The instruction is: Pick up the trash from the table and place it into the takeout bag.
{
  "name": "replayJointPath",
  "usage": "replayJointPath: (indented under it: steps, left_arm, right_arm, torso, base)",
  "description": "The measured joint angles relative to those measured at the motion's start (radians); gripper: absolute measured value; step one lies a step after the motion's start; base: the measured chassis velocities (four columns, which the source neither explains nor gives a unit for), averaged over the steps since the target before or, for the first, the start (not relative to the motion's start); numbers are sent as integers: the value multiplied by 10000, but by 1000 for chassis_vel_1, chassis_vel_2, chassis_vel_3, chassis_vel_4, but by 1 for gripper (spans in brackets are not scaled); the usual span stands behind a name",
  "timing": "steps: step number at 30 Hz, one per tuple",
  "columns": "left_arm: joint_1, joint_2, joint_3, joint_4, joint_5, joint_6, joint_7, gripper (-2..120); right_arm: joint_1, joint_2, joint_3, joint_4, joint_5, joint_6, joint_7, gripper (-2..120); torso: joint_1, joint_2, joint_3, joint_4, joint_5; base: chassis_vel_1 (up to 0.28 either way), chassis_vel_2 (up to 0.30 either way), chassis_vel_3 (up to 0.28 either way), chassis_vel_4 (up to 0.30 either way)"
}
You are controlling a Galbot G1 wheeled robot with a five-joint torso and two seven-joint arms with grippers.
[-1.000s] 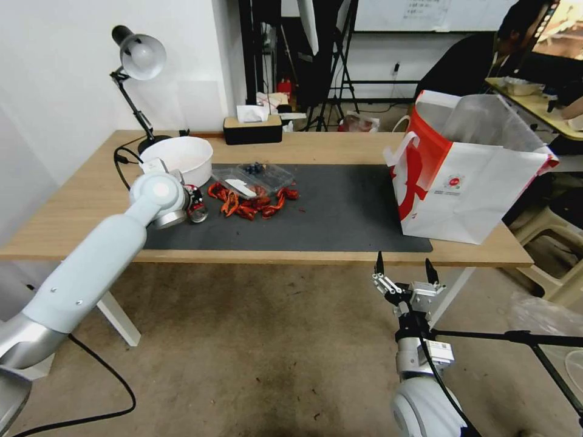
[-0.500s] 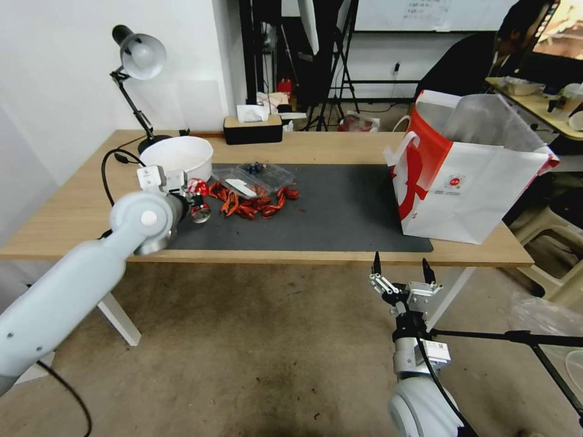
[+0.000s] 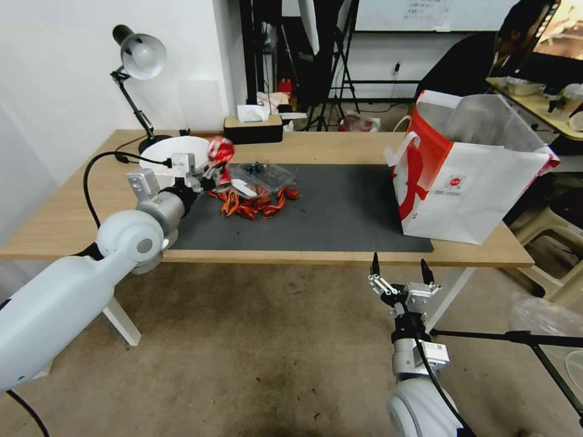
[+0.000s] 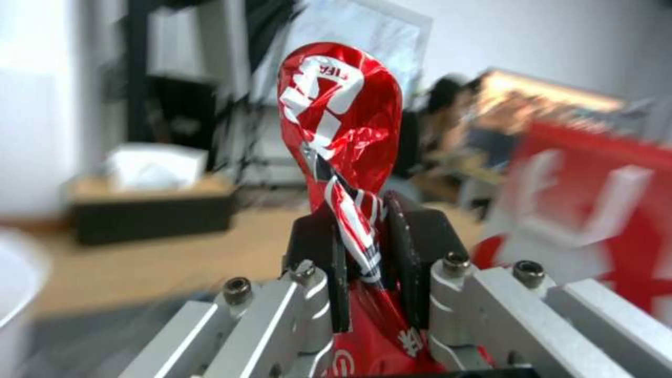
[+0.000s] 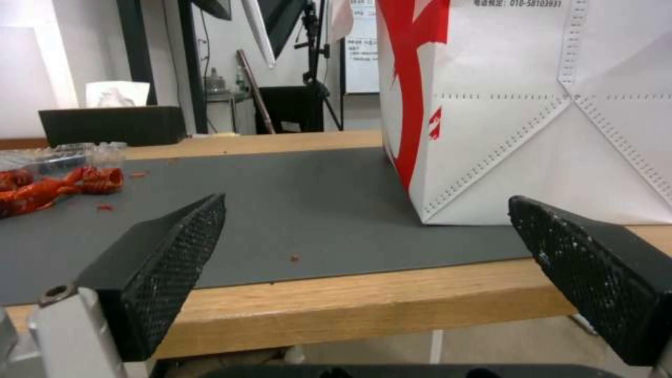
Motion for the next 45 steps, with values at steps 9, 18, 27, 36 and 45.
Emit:
replayJointPath:
  steps: [9,18,27,36,45]
  left_arm:
    - [-1768,-469,1399,589,-292,-740,1206,12]
    - [-4509,-1641,3867,1772,-679,-901,1397,12]
    - [-6425,-3311,5274,3036,-959,-901,1313,12]
    - [-8268,-5570,6314,4432,-1187,-896,1273,12]
    - [-8991,-7164,7048,5892,-1202,-892,1261,12]
  right_arm:
    - [-20,-3,61,18,-6,5,1,100]
    - [-7,18,197,14,12,12,32,100]
    - [-44,69,351,-22,58,39,64,100]
    - [-62,220,352,-124,50,109,71,100]
    - [-18,256,321,-166,38,127,68,100]
  torso:
    - [0,1,0,-1,1]
    - [3,1,1,-2,4]
    - [3,1,1,1,2]
    - [2,1,0,-1,3]
    - [1,0,0,1,1]
  base:
    - [0,0,0,0]
    - [0,0,0,0]
    - [0,0,0,0]
    - [0,0,0,0]
    - [0,0,0,0]
